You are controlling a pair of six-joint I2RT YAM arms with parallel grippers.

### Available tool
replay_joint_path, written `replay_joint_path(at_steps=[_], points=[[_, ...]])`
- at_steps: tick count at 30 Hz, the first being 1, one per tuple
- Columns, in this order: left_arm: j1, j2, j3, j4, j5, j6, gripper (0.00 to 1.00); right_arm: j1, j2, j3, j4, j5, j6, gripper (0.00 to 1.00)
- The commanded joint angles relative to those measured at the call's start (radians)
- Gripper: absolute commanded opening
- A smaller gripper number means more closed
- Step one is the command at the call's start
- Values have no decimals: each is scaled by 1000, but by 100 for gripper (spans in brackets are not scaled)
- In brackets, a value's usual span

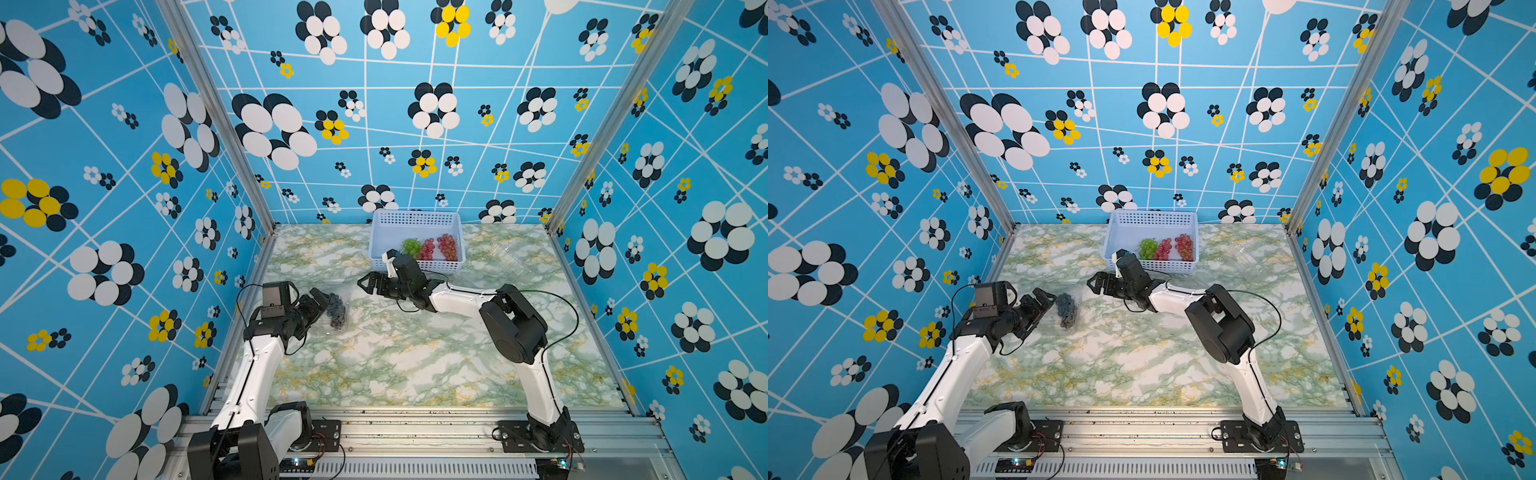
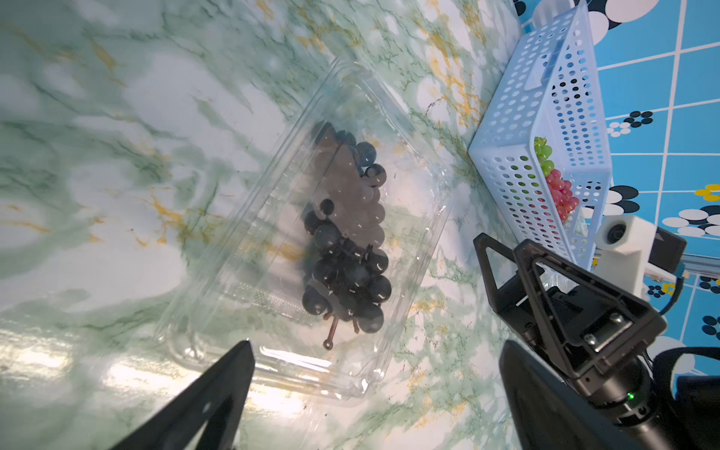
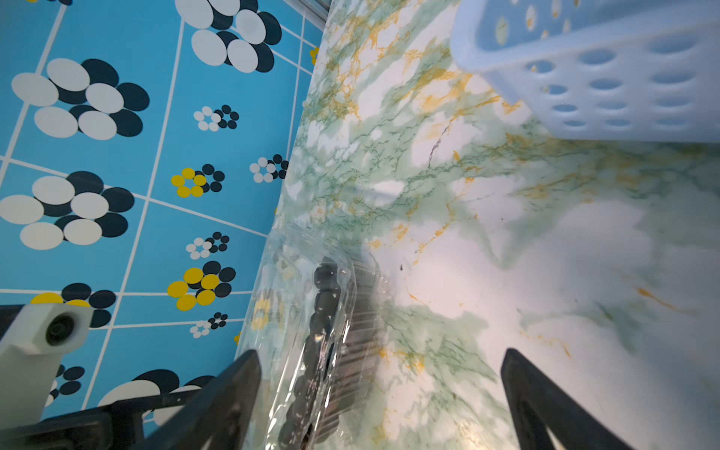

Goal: Pack grapes into containers
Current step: Close the packing box at the center of the board, then move the packing box to the center of the board.

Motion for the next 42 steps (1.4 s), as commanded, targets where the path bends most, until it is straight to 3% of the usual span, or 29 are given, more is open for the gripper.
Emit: replay_joint_path(at_steps=[1, 9, 21, 42], points=[[3, -23, -44, -61, 24, -31, 100, -16, -48, -25, -22, 15, -24, 99], [-22, 0, -156, 69, 84, -122, 100, -31, -102, -28, -88, 41, -82, 99], [-130, 273, -97, 388, 47, -228, 99, -105, -256, -78, -241, 119, -158, 99], [-148, 837, 420, 523, 16, -196, 100, -319, -509, -236, -421, 215, -201, 99]])
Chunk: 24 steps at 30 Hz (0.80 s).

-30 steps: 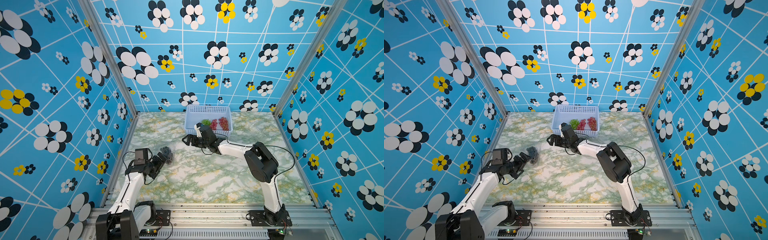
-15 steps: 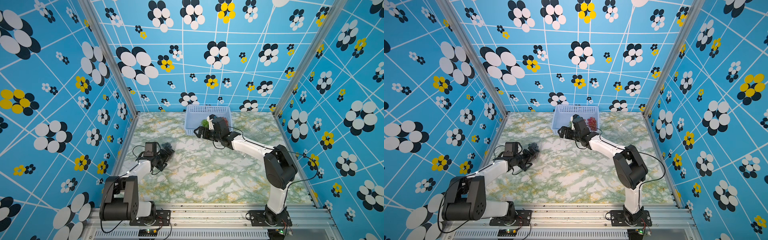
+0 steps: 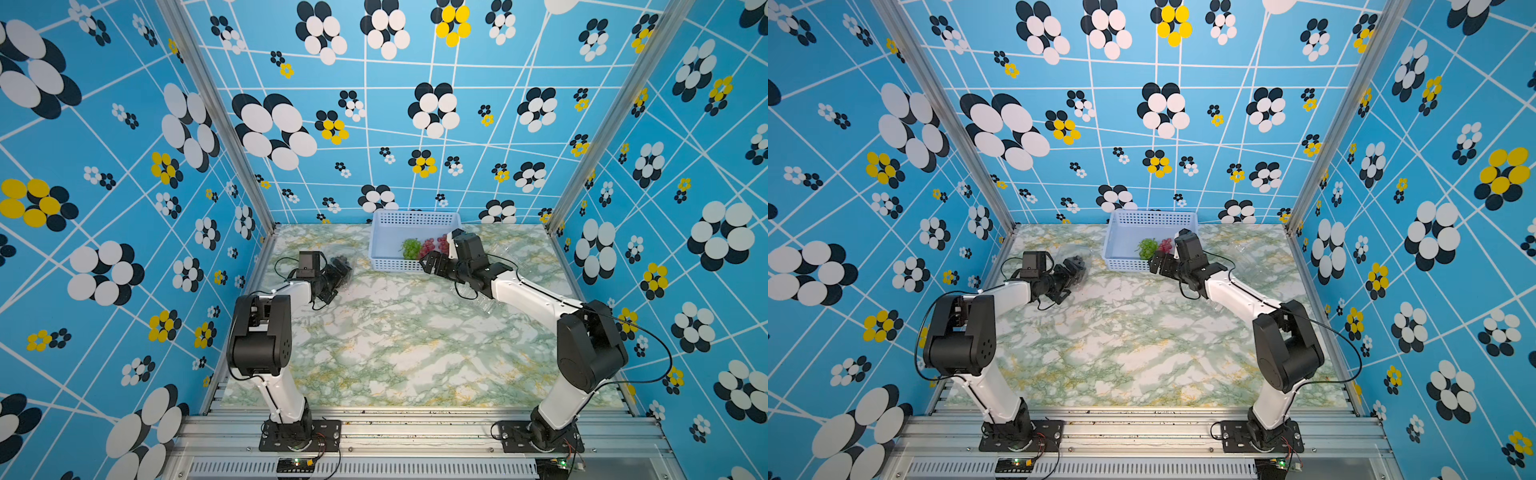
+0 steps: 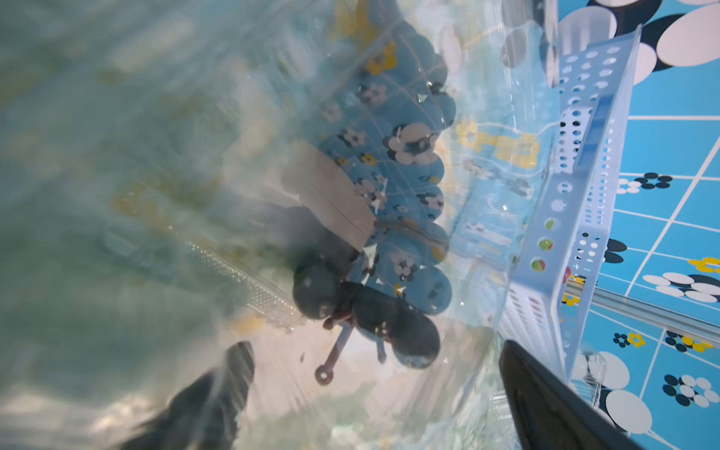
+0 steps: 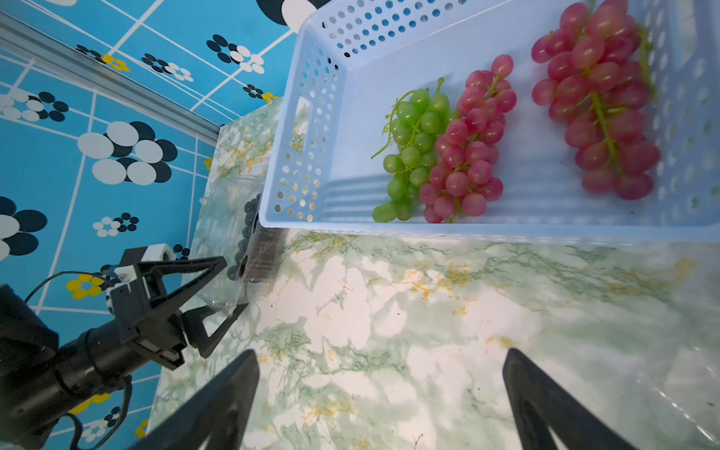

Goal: Pack grapes into containers
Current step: Move the packing box to the center of the board.

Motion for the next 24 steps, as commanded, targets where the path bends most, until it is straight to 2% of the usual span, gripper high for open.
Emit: replay_joint_path(at_steps=[1, 6, 14, 21, 24], points=[[-12, 57, 87, 30, -2, 18, 99, -36, -69, -9, -80, 50, -22, 99], [-14, 54, 132, 4, 13, 70, 100, -87, -143, -30, -176, 129, -11, 99], [-43, -93, 41, -84, -11, 200, 99, -203, -255, -120, -295, 272, 65, 99], [-76, -257, -21, -176, -91, 282, 99, -306, -306, -203, -365, 304, 133, 99], [-122, -321, -11, -224, -120, 335, 100, -340, -320, -254, -363, 289, 149, 99]])
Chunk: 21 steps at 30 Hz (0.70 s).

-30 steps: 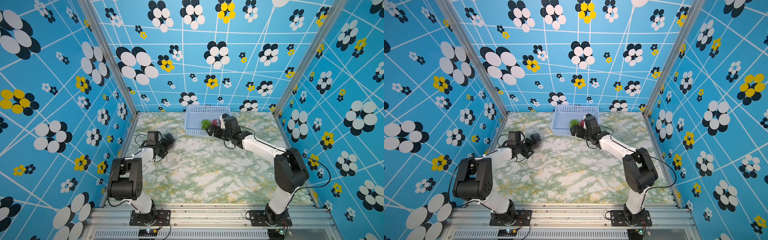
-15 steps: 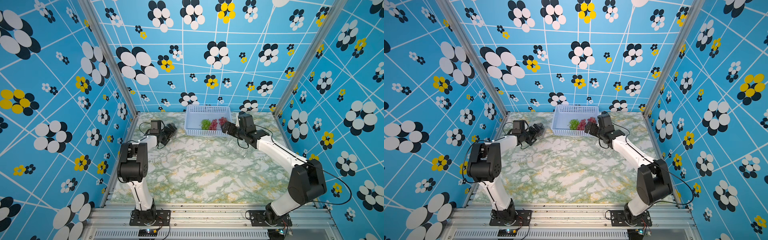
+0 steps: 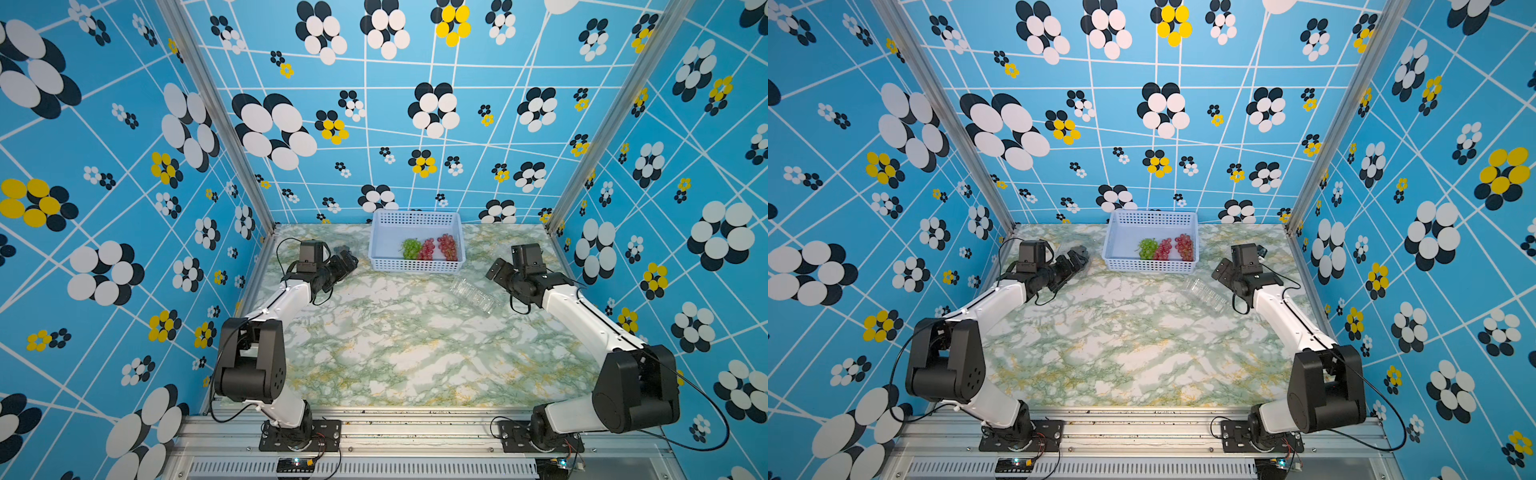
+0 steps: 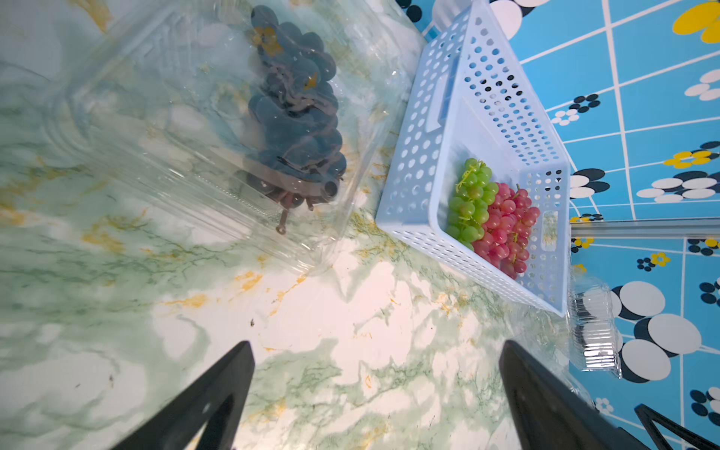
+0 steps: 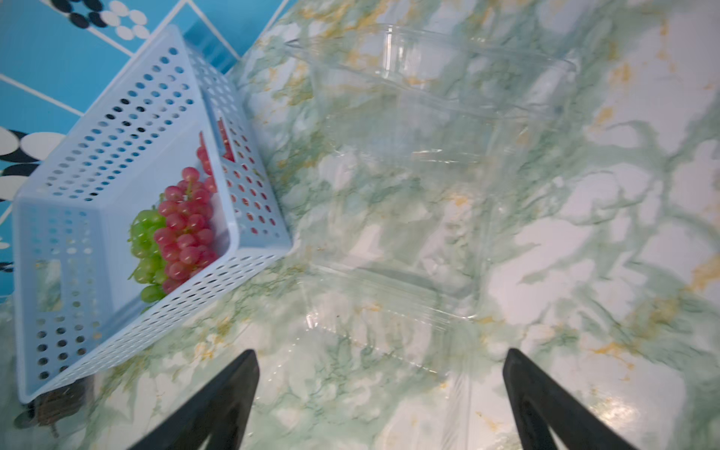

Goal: Pack grapes into containers
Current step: Move the packing box to the center of the board.

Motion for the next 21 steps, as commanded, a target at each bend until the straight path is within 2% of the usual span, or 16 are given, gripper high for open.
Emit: replay_joint_path(at_steps=[1, 8, 12, 15, 21], points=[[-61, -81, -5, -73, -47, 103, 100, -60, -30, -54, -39, 0, 46, 99], [-285, -198, 1, -21, 31, 235, 100, -107, 2, -164, 50, -156, 56, 98], [-385, -236, 7, -47, 16, 276, 100, -107, 33, -201, 118, -245, 60, 97], [-419, -243, 7, -74, 2, 291, 99, -107, 57, -210, 146, -299, 58, 94], [-426, -266, -40, -70, -5, 282, 99, -103, 52, -246, 176, -350, 41, 78]])
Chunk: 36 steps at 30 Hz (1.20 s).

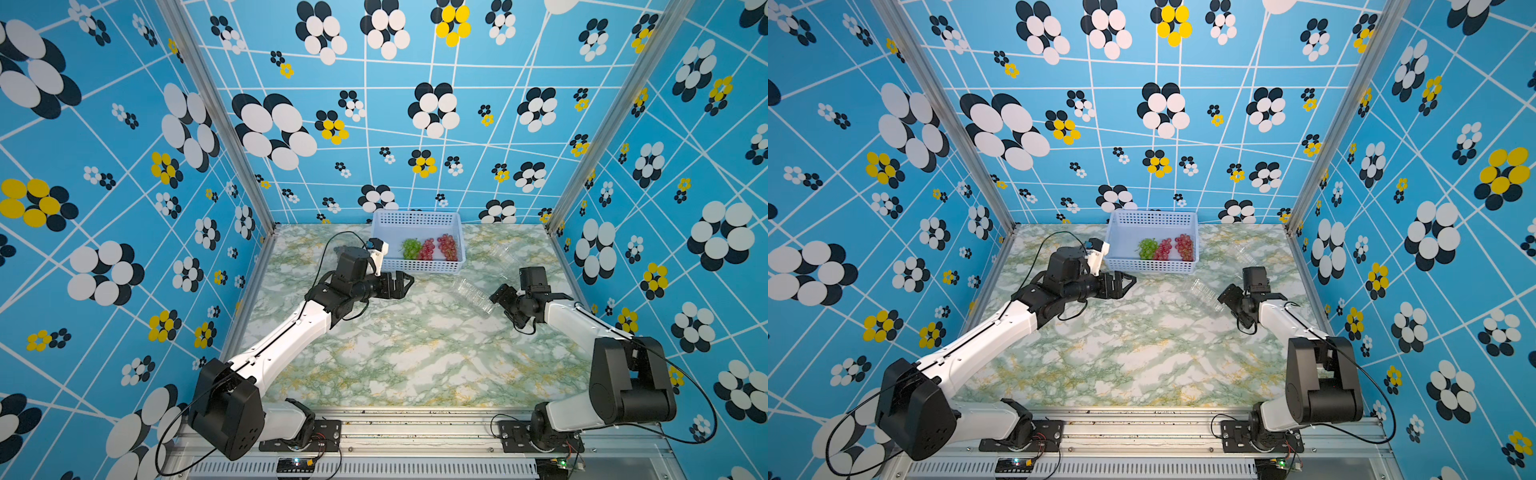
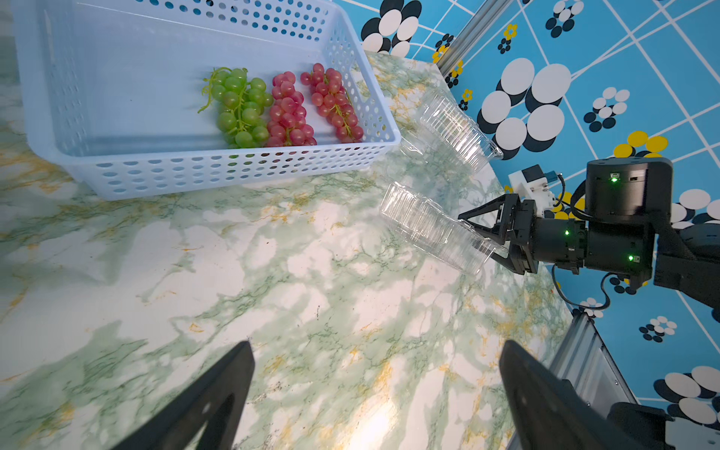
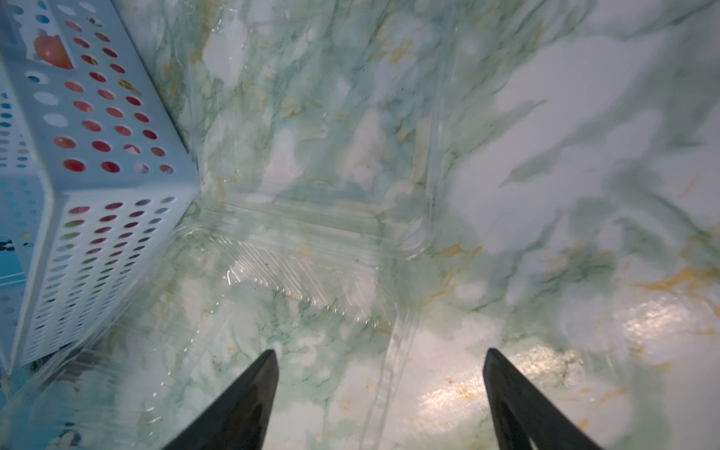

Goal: Pack grapes into containers
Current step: Move the packing box to the center of the board, then pick up the packing box from the center of the board.

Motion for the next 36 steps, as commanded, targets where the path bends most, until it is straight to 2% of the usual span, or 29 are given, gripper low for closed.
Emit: replay_joint_path(at_steps=[1, 4, 10, 11, 15, 19, 23, 29, 36], points=[[-3, -35, -31, -18, -11, 21, 100, 6, 6, -26, 33, -57, -15, 75], [-2, -34, -29, -19, 10, 20, 100, 16, 24, -35, 39, -82, -37, 69], [-24, -39, -1, -41, 48, 35, 99, 71, 40, -30, 38, -42, -42, 54], [-24, -43, 4, -46, 51, 33, 99, 116, 40, -22, 31, -25, -45, 51], [-24, -51, 58, -136, 51, 50, 99, 167, 37, -3, 17, 11, -48, 42], [-12, -62, 111, -229, 52, 71, 99, 202, 28, 2, 5, 49, -56, 27], [19, -70, 75, -215, 102, 23, 99, 224, 27, 2, -1, 80, -76, 14], [30, -67, 9, -164, 185, -27, 100, 284, 29, 25, -33, 144, -118, 8], [33, -61, -22, -137, 203, -22, 99, 361, 11, 57, -94, 251, -148, 6]])
